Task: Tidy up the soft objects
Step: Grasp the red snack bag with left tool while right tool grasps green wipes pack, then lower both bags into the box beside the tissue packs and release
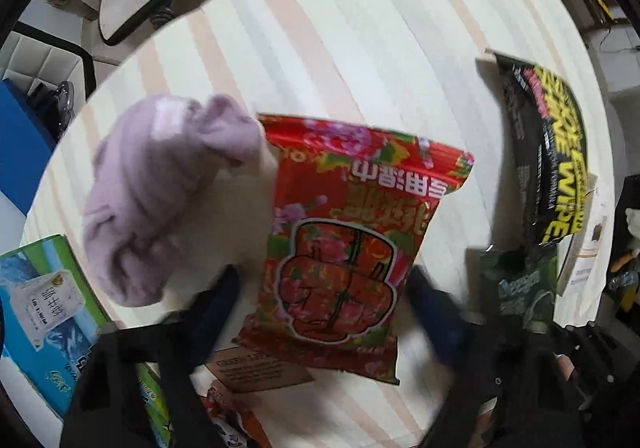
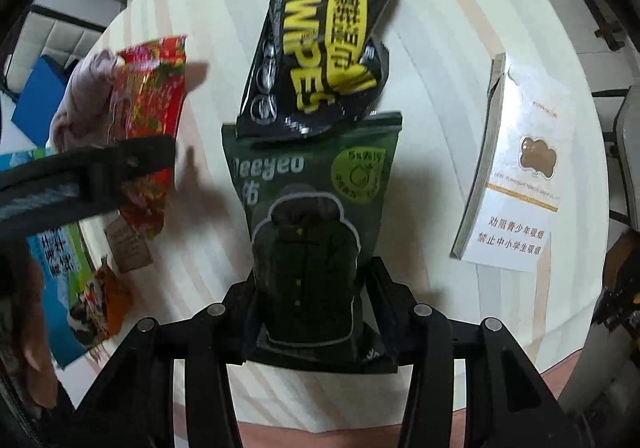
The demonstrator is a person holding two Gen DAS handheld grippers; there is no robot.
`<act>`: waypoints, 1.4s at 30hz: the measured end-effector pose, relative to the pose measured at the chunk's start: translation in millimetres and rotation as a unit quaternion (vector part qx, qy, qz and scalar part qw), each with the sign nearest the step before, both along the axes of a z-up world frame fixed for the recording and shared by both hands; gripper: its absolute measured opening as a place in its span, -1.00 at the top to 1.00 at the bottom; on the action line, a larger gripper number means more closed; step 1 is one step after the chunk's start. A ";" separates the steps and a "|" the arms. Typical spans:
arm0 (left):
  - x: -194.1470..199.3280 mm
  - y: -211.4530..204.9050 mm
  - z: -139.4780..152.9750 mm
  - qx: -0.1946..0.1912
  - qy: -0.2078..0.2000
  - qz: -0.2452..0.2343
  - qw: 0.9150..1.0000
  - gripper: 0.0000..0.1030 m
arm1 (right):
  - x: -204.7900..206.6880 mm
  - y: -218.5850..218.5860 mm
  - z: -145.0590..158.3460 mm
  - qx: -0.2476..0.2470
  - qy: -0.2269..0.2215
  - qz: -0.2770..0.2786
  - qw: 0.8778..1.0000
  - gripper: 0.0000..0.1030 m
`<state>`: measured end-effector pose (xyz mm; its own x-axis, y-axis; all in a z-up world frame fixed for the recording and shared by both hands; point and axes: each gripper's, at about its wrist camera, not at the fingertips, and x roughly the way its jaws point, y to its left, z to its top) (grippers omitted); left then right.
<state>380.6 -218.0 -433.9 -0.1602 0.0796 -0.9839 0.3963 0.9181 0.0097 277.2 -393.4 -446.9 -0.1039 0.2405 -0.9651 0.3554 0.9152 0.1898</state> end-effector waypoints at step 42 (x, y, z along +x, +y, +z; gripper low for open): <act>-167.3 268.3 233.7 -0.101 -0.200 0.214 0.951 0.14 | -63.2 222.9 206.3 0.070 -0.162 0.096 0.980 0.36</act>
